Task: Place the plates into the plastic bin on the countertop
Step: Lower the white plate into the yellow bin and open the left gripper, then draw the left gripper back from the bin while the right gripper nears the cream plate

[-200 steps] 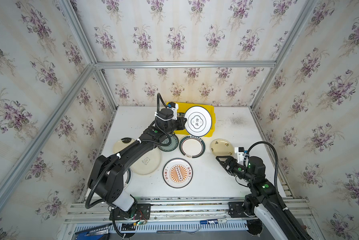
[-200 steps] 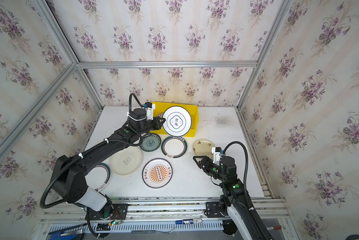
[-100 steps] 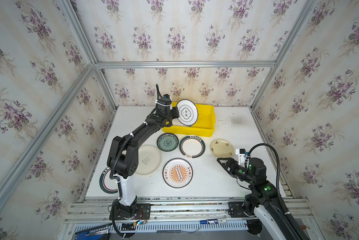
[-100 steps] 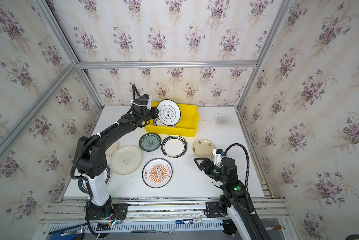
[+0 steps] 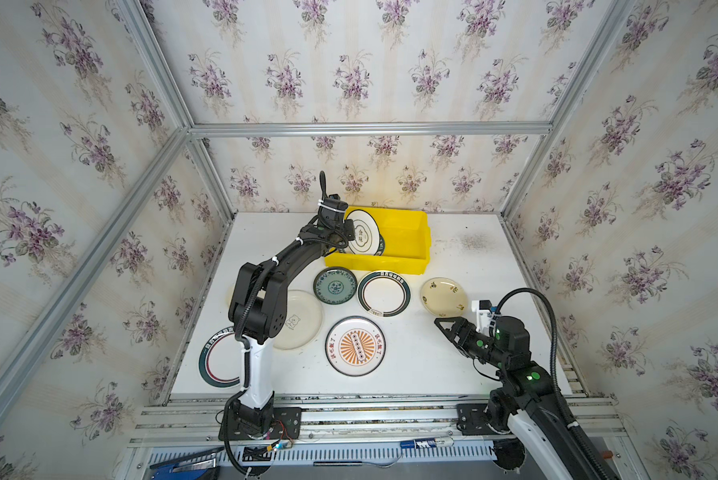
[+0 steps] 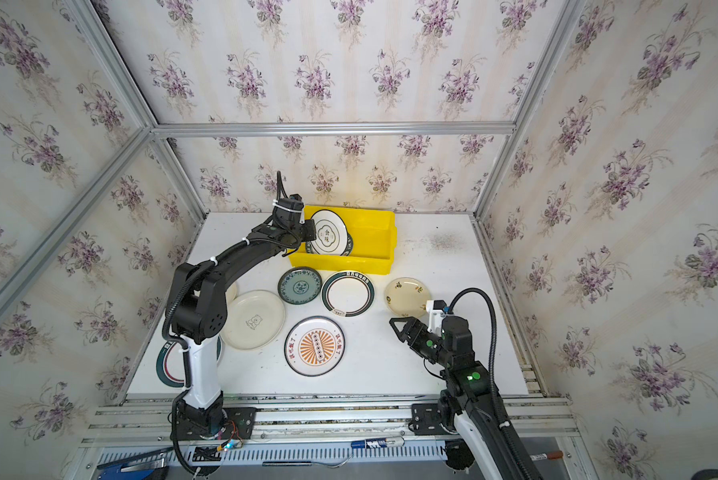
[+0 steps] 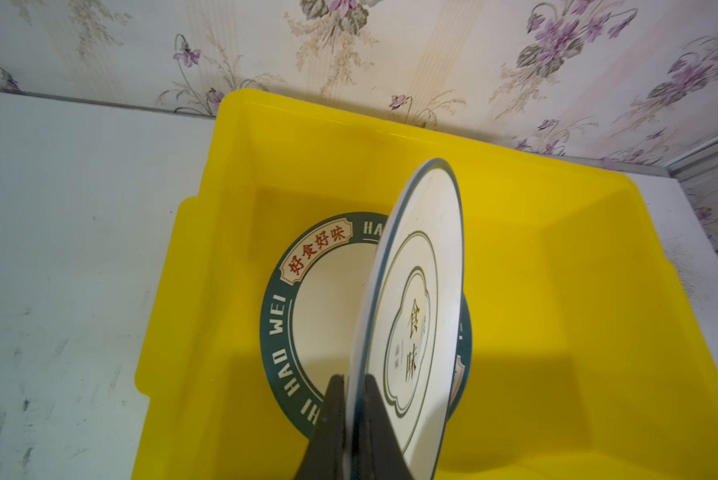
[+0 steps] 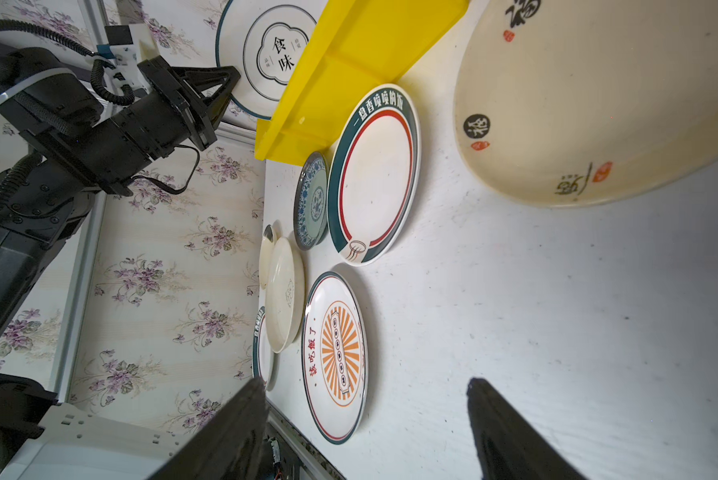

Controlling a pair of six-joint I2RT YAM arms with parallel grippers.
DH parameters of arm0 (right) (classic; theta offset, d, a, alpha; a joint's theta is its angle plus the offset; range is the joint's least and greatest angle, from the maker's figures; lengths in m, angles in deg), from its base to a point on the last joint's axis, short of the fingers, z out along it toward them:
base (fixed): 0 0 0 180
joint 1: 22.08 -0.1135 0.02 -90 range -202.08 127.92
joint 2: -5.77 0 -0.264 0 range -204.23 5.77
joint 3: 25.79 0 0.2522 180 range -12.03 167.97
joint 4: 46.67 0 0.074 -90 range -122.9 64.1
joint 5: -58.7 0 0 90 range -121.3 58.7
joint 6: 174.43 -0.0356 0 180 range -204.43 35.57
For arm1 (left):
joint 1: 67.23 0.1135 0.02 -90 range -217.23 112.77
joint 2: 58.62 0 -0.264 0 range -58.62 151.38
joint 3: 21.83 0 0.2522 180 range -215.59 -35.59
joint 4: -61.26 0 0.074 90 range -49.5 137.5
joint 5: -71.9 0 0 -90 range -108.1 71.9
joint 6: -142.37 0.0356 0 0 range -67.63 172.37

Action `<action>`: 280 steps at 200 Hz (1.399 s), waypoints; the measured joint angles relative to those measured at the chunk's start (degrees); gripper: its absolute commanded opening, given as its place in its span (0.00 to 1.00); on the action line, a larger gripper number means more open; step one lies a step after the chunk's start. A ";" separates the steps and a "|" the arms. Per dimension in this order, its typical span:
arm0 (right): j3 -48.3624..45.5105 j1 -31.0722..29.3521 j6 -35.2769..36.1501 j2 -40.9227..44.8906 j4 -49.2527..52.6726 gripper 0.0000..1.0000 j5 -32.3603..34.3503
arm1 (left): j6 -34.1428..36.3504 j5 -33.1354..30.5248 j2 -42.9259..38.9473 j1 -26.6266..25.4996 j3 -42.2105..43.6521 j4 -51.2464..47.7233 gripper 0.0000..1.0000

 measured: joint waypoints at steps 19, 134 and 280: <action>0.00 0.00 0.26 -0.92 -0.15 0.78 0.00 | 1.44 -1.25 1.03 -0.04 -1.07 -1.51 0.00; 0.07 0.04 1.95 -2.64 -0.13 0.78 0.44 | 5.55 -5.46 6.40 0.37 -6.16 -4.85 0.19; 2.71 0.11 4.24 -3.91 0.76 0.78 0.42 | 11.15 -8.57 4.09 0.33 -7.80 -8.74 0.83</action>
